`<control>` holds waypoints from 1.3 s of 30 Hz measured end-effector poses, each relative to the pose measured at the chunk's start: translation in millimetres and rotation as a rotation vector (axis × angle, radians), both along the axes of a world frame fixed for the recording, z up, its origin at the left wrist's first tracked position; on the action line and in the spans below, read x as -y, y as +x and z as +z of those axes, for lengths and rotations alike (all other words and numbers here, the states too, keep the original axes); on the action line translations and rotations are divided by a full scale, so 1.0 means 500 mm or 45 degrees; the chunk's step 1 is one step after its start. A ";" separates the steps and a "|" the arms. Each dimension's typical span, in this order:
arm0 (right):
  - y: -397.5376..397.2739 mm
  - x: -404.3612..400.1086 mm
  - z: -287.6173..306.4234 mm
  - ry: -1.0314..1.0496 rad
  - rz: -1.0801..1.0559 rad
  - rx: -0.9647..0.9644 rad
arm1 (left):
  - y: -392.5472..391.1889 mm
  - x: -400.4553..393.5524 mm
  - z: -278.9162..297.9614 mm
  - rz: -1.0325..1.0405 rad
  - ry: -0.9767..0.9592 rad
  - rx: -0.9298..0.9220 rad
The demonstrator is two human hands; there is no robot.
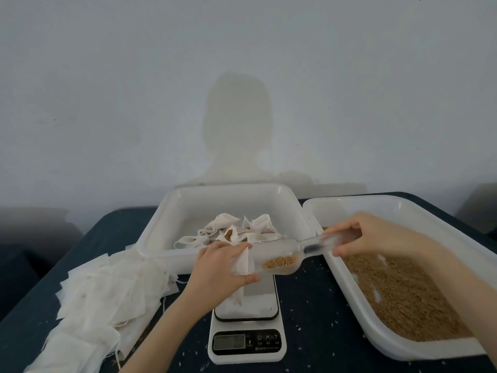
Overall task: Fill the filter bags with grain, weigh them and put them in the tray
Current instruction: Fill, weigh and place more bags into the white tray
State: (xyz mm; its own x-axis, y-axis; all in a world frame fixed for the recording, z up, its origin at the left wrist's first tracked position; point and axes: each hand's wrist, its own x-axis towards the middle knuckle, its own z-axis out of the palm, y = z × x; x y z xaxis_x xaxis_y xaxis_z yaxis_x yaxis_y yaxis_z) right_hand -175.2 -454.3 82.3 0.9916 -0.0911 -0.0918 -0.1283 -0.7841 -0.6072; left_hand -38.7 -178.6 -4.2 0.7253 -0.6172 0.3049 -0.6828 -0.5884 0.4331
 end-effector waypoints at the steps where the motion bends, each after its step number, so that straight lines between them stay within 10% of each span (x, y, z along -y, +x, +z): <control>1: 0.006 -0.003 0.021 -0.055 0.016 0.025 | -0.002 0.008 -0.003 0.012 -0.016 -0.007; 18: 0.080 -0.130 0.253 -0.672 0.135 -0.015 | -0.043 0.083 -0.047 -0.075 -0.457 -0.516; 39: 0.031 0.003 -0.063 -0.103 0.014 -0.132 | 0.013 0.021 -0.038 0.040 -0.973 -0.537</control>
